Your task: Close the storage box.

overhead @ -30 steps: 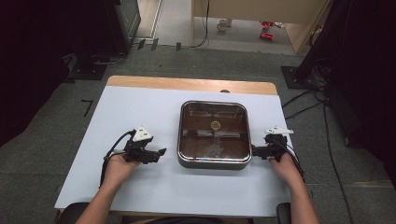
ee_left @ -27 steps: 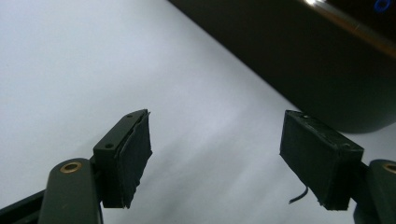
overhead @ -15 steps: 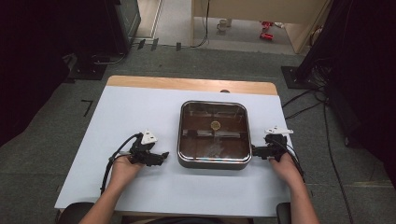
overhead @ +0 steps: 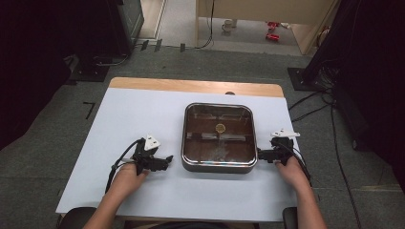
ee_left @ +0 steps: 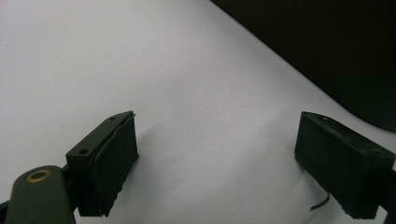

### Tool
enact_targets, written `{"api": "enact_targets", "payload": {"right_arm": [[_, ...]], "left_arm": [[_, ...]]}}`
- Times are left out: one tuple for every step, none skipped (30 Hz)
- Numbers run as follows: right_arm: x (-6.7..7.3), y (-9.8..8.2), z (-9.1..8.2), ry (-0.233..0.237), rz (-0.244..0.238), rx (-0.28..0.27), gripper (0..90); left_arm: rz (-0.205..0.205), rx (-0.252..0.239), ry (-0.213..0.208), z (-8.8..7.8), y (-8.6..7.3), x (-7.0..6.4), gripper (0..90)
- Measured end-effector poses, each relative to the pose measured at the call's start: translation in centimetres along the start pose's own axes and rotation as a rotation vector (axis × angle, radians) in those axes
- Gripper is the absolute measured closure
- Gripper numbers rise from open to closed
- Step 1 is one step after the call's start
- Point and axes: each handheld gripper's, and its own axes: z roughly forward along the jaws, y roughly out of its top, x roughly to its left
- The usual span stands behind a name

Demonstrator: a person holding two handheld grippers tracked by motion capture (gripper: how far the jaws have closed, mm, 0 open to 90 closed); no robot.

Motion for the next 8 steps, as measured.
{"api": "enact_targets", "payload": {"right_arm": [[0.0,0.0,0.0,0.0,0.0,0.0,0.0],[0.0,0.0,0.0,0.0,-0.001,-0.001,0.0],[-0.01,0.0,0.0,0.0,-0.001,-0.001,0.0],[0.0,0.0,0.0,0.0,0.0,0.0,0.0],[-0.01,0.0,0.0,0.0,-0.001,0.0,0.0],[-0.01,0.0,0.0,0.0,-0.001,0.0,0.0],[-0.01,0.0,0.0,0.0,-0.001,0.0,0.0],[-0.01,0.0,0.0,0.0,-0.001,0.0,0.0]], "left_arm": [[0.0,0.0,0.0,0.0,0.0,0.0,13.1],[0.0,0.0,0.0,0.0,0.0,0.0,13.1],[-0.001,0.0,-0.001,0.0,0.0,0.0,13.1],[-0.001,0.0,0.0,0.0,0.0,0.0,13.1],[0.0,0.001,0.0,0.0,0.0,-0.01,13.1],[-0.002,0.0,0.004,0.01,0.0,-0.06,13.0],[-0.002,0.0,0.004,0.01,0.0,-0.06,12.9],[-0.004,0.0,0.005,0.01,0.0,-0.06,12.8]]}}
